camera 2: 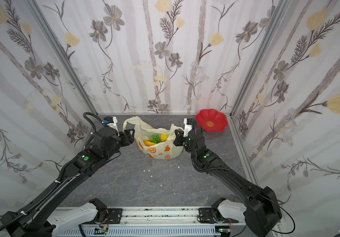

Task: Take fruits out of the plastic bag
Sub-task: Spread open the plastic bag at the center of the table.

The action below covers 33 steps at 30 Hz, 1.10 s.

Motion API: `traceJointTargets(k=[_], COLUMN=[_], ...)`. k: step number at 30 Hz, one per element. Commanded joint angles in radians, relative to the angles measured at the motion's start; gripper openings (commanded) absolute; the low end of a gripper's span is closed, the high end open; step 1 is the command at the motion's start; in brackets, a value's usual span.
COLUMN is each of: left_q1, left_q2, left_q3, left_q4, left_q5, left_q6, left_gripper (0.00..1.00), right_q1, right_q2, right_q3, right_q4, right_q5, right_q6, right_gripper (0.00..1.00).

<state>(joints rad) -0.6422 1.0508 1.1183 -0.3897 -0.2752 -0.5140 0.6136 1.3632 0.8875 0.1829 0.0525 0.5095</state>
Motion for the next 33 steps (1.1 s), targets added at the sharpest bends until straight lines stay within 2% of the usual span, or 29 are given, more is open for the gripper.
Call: traceJointTargets(k=[1,7,11,14,17,20,33], left_q1=[-0.082,-0.185,-0.196,-0.193,-0.177,-0.138,-0.006], left_q2=[0.033,0.073,0.086,0.179,0.318,0.425,0.636], left_q3=[0.068,0.152,0.164,0.169,0.213,0.235,0.281], left_q4=[-0.109,-0.149,-0.154,-0.150,-0.147,-0.147,-0.145], left_q5=[-0.112,-0.154,-0.174,-0.124,-0.097,-0.119,-0.355], left_q6=[0.008,-0.007,0.005,0.007,0.017,0.027,0.035], left_gripper=[0.69,0.68,0.70,0.73,0.74,0.76,0.90], right_q1=[0.005,0.010,0.009,0.011,0.017,0.022,0.026], right_q2=[-0.003,-0.001,-0.001,-0.002,-0.009,-0.019,-0.038], right_q3=[0.016,0.025,0.025,0.027,0.023,0.015,-0.033], right_q4=[0.003,-0.008,-0.010,-0.008,-0.006,-0.008,0.004], right_q5=[0.021,0.034,0.041,0.039,0.046,0.052,0.055], right_q6=[-0.021,-0.034,-0.040,-0.043,-0.045,-0.047,-0.051], right_gripper=[0.00,0.00,0.00,0.00,0.00,0.00,0.00])
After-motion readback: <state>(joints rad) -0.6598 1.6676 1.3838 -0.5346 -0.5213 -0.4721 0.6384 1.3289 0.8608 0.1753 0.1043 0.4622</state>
